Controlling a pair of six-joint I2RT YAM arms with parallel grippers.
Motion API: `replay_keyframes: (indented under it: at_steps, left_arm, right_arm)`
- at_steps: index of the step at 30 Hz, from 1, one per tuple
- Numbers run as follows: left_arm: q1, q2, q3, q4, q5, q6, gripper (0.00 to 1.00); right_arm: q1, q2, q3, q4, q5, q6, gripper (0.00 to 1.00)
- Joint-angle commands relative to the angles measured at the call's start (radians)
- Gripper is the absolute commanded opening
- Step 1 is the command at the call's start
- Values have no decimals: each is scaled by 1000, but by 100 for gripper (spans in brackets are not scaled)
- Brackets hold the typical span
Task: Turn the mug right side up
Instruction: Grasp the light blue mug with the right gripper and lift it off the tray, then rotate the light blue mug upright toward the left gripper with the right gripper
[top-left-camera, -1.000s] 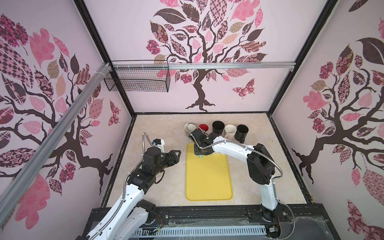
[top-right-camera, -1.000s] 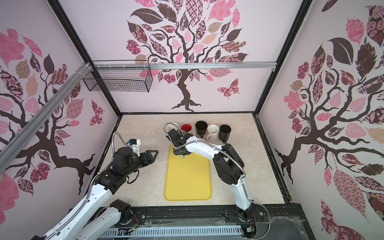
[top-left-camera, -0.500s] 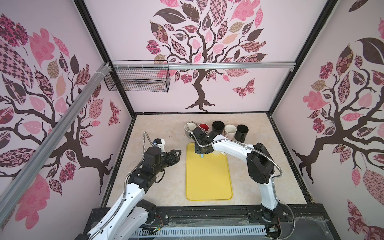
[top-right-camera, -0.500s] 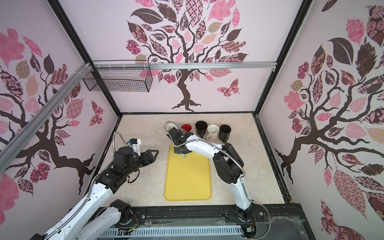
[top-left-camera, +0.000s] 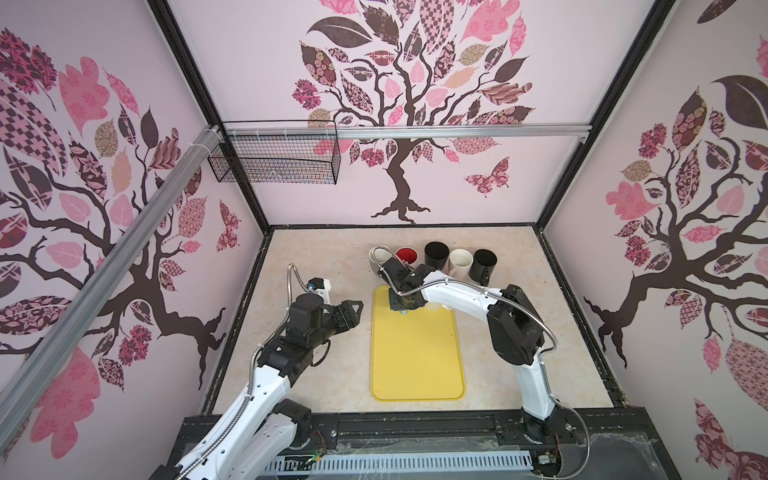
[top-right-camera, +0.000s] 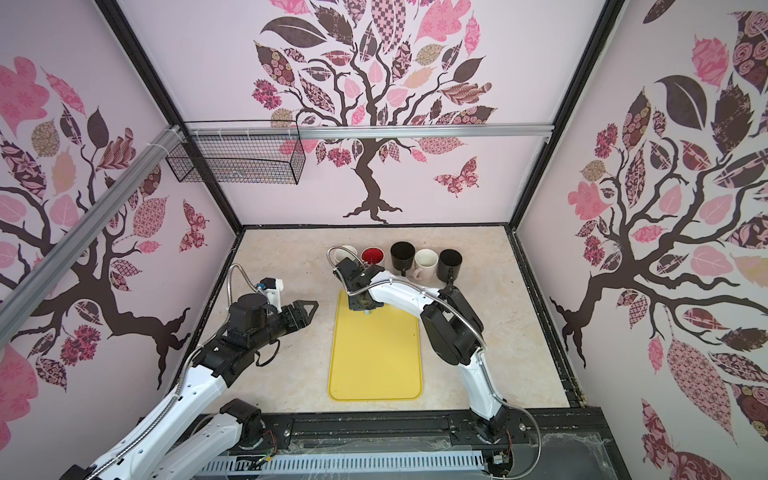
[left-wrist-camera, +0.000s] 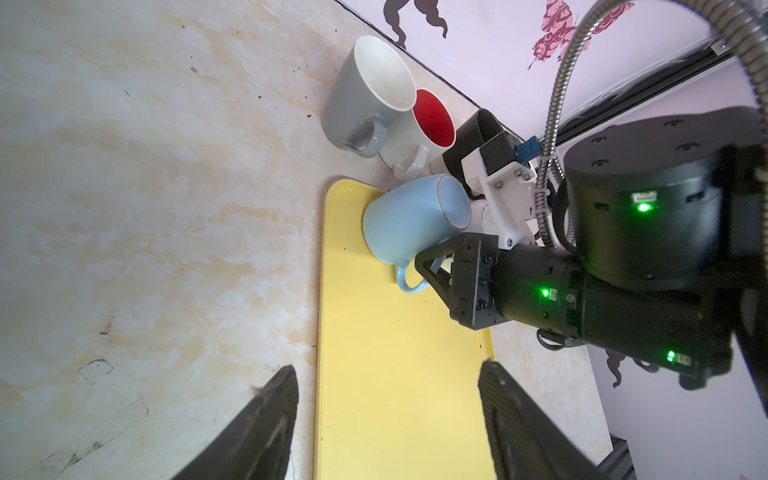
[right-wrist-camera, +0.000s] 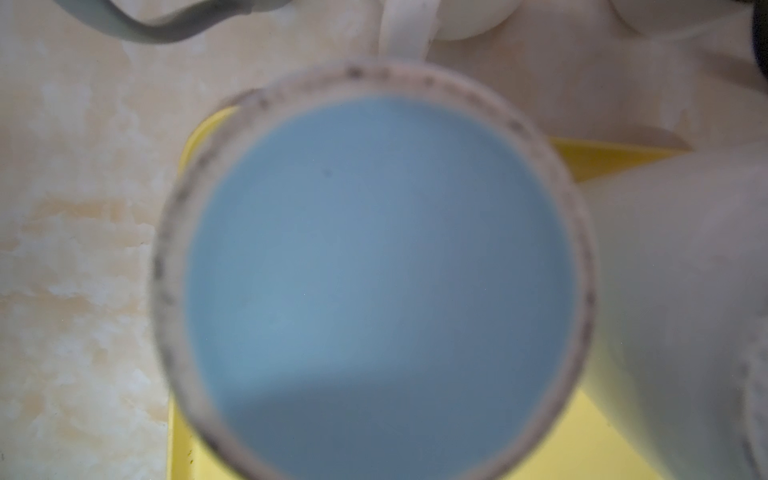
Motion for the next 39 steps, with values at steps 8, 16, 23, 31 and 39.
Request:
replay_keyframes:
  at_steps: [8, 16, 23, 31, 39]
  left_arm:
    - [7, -28, -31, 22, 18, 25, 72]
    - [7, -80, -72, 63, 96, -29, 71]
    - [6, -130, -113, 131, 157, -69, 68]
    - [6, -227, -196, 270, 255, -162, 66]
    - [6, -190, -276, 532, 362, -310, 64]
  right_arm:
    - [-6, -105, -145, 135, 9, -23, 0]
    - [-7, -360, -399, 370, -108, -64, 0]
    - [-7, -553, -577, 613, -276, -66, 0]
    - [-14, -699, -707, 875, -454, 5, 0]
    - [-108, -755, -900, 1364, -722, 337, 0]
